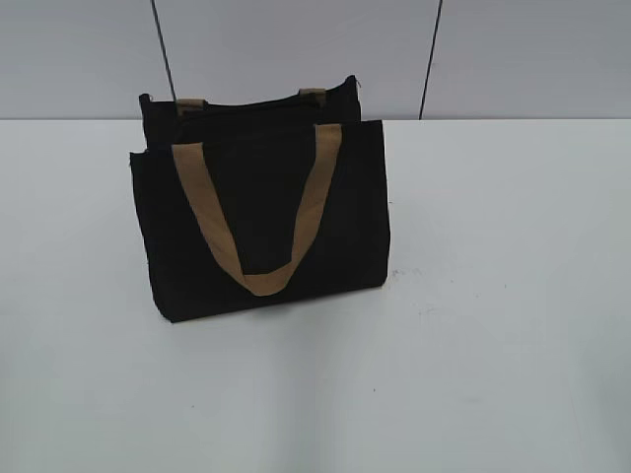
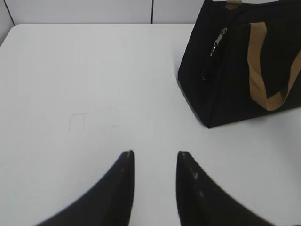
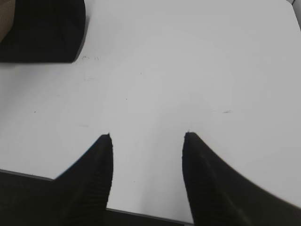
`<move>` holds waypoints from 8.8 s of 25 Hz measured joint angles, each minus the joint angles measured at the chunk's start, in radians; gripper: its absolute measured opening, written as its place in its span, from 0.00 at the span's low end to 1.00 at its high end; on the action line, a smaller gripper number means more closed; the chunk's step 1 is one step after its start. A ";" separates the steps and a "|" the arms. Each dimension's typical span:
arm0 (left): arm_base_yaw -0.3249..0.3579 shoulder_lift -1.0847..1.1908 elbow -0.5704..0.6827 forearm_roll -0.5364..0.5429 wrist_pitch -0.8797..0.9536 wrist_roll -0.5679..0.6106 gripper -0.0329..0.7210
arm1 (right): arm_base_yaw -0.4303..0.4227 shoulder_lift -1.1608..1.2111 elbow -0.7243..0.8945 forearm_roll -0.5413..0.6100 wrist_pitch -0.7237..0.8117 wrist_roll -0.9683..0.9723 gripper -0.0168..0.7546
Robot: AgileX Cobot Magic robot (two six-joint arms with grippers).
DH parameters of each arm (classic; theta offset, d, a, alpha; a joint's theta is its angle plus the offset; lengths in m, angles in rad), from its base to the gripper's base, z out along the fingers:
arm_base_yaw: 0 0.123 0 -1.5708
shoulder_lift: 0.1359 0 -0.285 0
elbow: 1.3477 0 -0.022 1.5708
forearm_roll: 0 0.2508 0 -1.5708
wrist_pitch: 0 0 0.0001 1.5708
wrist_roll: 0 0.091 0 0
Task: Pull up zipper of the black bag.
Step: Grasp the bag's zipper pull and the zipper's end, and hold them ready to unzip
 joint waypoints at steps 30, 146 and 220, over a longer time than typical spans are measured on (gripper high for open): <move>0.000 0.000 0.000 0.000 0.000 0.000 0.35 | 0.000 0.000 0.000 0.053 0.000 0.000 0.51; 0.002 1.928 -0.378 -1.398 -0.290 2.266 0.10 | 0.000 0.886 -0.582 0.313 0.006 -0.376 0.51; 0.002 1.431 -0.376 -1.476 -0.332 1.984 0.08 | 0.557 2.097 -1.392 0.642 -0.164 -0.887 0.46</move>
